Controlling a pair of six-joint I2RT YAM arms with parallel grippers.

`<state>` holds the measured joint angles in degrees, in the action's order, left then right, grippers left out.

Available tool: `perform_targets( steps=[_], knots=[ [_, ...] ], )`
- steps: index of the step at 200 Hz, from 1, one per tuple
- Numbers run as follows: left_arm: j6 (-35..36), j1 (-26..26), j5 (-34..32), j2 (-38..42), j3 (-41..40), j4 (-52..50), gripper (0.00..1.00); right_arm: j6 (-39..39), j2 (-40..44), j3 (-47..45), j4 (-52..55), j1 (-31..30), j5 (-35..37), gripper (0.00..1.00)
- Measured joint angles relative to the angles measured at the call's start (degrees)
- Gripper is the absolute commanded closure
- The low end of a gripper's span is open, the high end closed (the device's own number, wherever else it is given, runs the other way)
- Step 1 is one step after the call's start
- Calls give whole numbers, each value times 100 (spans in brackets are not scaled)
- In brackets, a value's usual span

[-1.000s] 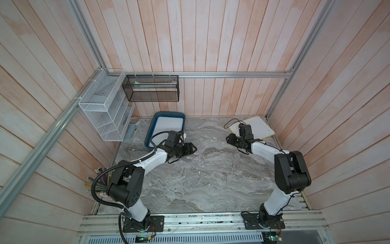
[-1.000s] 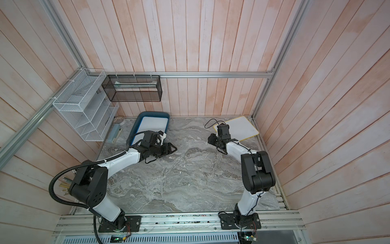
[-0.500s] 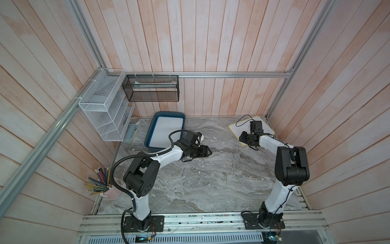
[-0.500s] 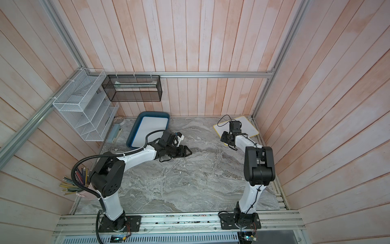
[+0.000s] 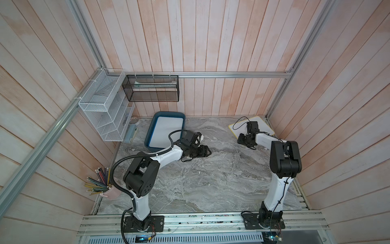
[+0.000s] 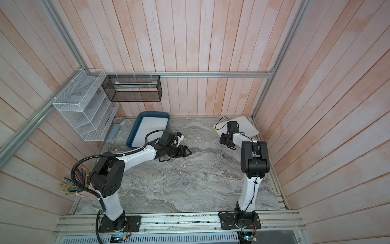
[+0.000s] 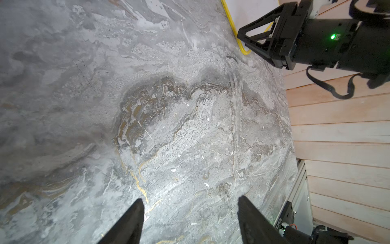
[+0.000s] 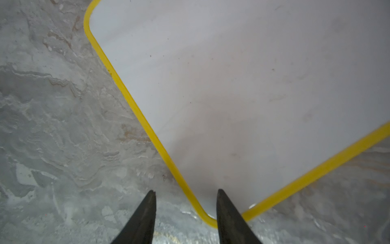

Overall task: Put the whiteboard into the storage box
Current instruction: Move the whiteboard to the center of the board.

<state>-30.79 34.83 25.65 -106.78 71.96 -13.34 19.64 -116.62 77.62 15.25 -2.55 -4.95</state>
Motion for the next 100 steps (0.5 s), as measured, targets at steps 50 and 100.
perform_targets(
  steps=[50, 100],
  knots=[
    [17, 0, -7, -4, 9, 11, 28, 17, 28, -136, -234, -118, -92, 53],
    [87, -22, 9, -221, 304, 7, 28, 138, 337, -673, -568, -597, -94, 53]
  ],
)
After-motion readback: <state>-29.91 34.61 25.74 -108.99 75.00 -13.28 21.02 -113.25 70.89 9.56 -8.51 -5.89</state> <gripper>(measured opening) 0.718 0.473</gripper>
